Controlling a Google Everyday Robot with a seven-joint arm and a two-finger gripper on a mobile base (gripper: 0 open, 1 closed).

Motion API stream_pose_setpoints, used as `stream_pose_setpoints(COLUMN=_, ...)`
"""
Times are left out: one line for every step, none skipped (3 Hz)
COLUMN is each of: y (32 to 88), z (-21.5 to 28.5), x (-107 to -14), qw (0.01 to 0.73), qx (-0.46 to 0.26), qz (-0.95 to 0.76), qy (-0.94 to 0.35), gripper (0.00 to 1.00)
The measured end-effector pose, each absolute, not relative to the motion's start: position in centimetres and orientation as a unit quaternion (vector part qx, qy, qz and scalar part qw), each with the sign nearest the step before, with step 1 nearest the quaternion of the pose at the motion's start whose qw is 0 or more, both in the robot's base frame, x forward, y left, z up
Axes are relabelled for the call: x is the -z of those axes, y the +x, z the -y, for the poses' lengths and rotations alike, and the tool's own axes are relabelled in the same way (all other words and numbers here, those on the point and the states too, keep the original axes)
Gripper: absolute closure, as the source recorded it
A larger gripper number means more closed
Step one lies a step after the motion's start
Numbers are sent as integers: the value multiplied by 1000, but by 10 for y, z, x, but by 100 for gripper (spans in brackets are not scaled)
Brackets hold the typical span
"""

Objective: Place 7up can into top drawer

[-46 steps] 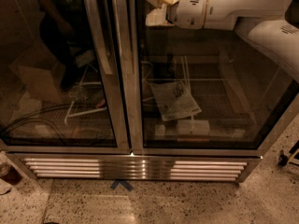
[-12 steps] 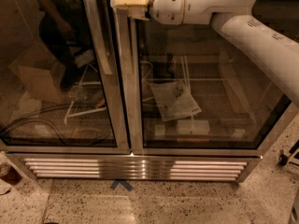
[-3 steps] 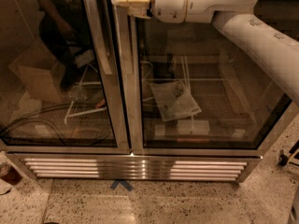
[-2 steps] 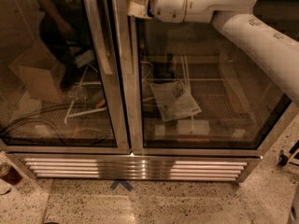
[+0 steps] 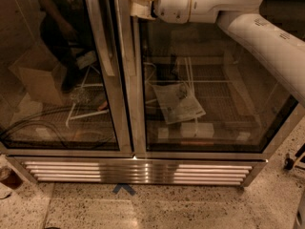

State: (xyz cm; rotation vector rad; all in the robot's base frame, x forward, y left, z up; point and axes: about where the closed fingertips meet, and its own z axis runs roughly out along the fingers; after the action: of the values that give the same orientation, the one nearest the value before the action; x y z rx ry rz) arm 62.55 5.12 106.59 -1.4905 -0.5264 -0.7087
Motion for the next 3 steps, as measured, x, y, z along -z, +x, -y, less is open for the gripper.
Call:
stream_pose_setpoints(y=625, z=-48, x=-1065, qw=641, qx=310, qz=235, qy=-662, gripper=39)
stream_pose_setpoints(y=614, z=-27, x=-1069, qw=591, qx=307, qz=272, qy=-694, gripper=43)
stream_pose_setpoints(y=605, z=-15, x=-1071, qw=540, qx=308, qz=313, qy=-718, gripper=45)
